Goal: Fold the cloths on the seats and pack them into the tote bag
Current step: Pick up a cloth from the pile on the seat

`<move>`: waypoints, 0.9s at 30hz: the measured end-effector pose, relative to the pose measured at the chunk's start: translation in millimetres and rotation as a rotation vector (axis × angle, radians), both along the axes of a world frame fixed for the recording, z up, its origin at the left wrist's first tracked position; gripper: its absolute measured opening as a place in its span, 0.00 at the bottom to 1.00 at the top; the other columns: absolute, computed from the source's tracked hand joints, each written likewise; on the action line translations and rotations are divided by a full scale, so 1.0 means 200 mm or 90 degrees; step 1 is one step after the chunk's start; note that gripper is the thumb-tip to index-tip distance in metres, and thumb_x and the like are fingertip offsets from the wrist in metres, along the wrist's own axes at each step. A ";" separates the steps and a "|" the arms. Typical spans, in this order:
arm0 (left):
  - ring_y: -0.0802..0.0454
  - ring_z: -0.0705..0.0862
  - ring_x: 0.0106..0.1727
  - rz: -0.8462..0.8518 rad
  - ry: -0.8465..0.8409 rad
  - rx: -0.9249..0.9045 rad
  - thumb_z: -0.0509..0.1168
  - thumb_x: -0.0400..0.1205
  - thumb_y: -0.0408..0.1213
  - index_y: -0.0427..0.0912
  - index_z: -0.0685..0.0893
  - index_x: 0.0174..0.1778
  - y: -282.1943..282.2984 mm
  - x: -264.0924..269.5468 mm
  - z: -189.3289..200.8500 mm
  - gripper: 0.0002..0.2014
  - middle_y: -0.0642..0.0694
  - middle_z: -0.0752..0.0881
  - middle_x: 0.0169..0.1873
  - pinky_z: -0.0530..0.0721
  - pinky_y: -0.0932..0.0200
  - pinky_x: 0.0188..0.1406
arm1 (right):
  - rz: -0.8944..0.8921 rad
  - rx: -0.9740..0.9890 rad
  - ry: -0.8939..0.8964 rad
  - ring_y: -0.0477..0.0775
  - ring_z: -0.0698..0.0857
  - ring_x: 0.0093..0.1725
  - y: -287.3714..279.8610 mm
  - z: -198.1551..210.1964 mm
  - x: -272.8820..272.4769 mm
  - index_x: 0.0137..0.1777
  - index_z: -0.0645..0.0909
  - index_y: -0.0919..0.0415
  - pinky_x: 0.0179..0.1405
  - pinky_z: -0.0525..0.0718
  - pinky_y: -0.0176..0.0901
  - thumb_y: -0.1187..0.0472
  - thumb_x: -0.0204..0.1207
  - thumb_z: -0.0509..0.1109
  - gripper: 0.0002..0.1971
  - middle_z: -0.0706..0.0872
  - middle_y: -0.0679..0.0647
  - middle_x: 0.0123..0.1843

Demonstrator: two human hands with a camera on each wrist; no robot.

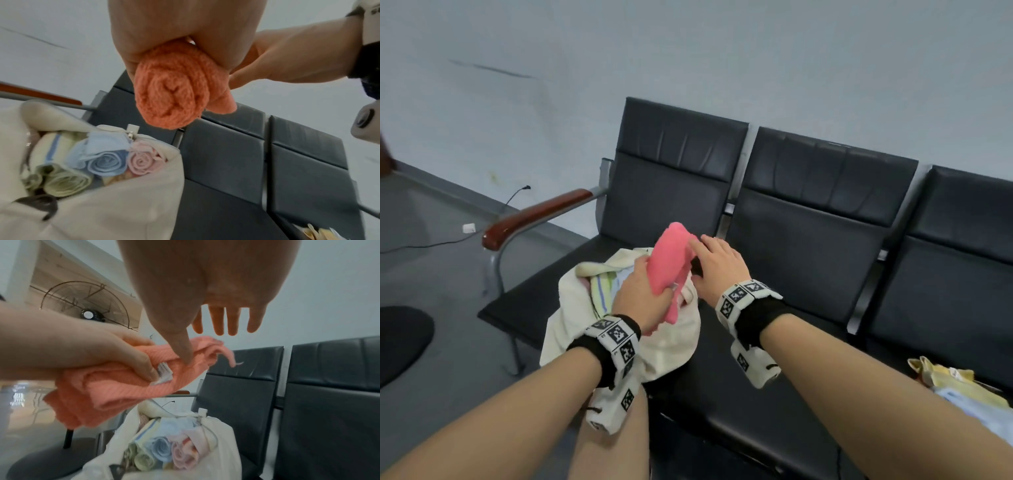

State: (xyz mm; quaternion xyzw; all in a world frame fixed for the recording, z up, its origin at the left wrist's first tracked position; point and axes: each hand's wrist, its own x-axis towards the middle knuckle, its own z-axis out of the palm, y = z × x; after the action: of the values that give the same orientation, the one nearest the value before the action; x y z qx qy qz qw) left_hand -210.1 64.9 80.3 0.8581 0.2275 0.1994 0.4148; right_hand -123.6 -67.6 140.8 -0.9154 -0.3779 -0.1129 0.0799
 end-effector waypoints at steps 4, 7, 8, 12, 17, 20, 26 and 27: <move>0.39 0.85 0.57 0.083 -0.027 -0.031 0.72 0.77 0.47 0.47 0.61 0.77 0.27 0.15 -0.09 0.36 0.41 0.85 0.60 0.83 0.46 0.60 | -0.053 -0.003 0.106 0.59 0.70 0.75 0.20 -0.05 0.16 0.79 0.66 0.50 0.71 0.70 0.55 0.57 0.78 0.67 0.30 0.74 0.54 0.74; 0.45 0.85 0.44 0.114 -0.020 -0.040 0.72 0.78 0.46 0.47 0.59 0.79 0.40 0.24 -0.17 0.38 0.43 0.85 0.53 0.83 0.56 0.46 | -0.084 -0.038 0.165 0.60 0.73 0.71 0.29 -0.14 0.27 0.76 0.70 0.51 0.65 0.73 0.55 0.53 0.79 0.67 0.25 0.77 0.55 0.70; 0.46 0.84 0.42 0.115 -0.018 -0.037 0.72 0.77 0.47 0.48 0.58 0.80 0.43 0.27 -0.21 0.39 0.44 0.85 0.51 0.83 0.56 0.46 | -0.090 -0.048 0.184 0.61 0.74 0.70 0.32 -0.18 0.31 0.75 0.71 0.52 0.64 0.74 0.54 0.52 0.79 0.67 0.24 0.78 0.55 0.69; 0.43 0.88 0.43 0.076 0.003 -0.020 0.69 0.73 0.55 0.59 0.54 0.78 0.53 0.42 -0.35 0.41 0.46 0.87 0.46 0.88 0.43 0.50 | -0.123 -0.054 0.243 0.61 0.78 0.67 0.42 -0.33 0.45 0.71 0.74 0.56 0.65 0.79 0.54 0.51 0.79 0.67 0.22 0.81 0.57 0.67; 0.49 0.89 0.33 -0.043 0.113 0.012 0.67 0.76 0.57 0.69 0.54 0.78 0.52 0.53 -0.55 0.38 0.48 0.87 0.45 0.90 0.48 0.33 | -0.163 -0.048 0.311 0.59 0.83 0.53 0.51 -0.51 0.60 0.65 0.75 0.59 0.47 0.81 0.47 0.47 0.77 0.67 0.21 0.83 0.57 0.58; 0.48 0.87 0.42 -0.085 0.196 0.094 0.64 0.77 0.56 0.69 0.49 0.81 0.56 0.57 -0.66 0.40 0.46 0.84 0.52 0.88 0.47 0.45 | -0.178 -0.147 0.272 0.59 0.81 0.44 0.54 -0.58 0.64 0.55 0.79 0.58 0.41 0.76 0.46 0.47 0.78 0.62 0.16 0.82 0.55 0.48; 0.41 0.84 0.53 -0.135 0.245 0.172 0.65 0.81 0.51 0.58 0.56 0.86 0.60 0.60 -0.67 0.38 0.42 0.83 0.55 0.82 0.49 0.59 | -0.148 -0.237 0.174 0.61 0.86 0.54 0.58 -0.65 0.67 0.53 0.83 0.57 0.45 0.75 0.47 0.52 0.85 0.53 0.18 0.87 0.55 0.55; 0.41 0.84 0.53 -0.141 0.250 0.183 0.64 0.81 0.52 0.58 0.57 0.85 0.60 0.60 -0.67 0.37 0.42 0.83 0.54 0.82 0.49 0.59 | -0.172 -0.216 0.185 0.61 0.86 0.54 0.58 -0.64 0.69 0.52 0.83 0.58 0.44 0.75 0.46 0.54 0.85 0.53 0.16 0.87 0.56 0.54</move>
State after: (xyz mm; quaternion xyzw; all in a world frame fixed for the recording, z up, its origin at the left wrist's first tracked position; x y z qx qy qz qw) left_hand -91.0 184.7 -52.9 0.9503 0.1776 0.0125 0.2555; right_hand 14.0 48.0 13.5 -0.9646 -0.2502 0.0749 -0.0369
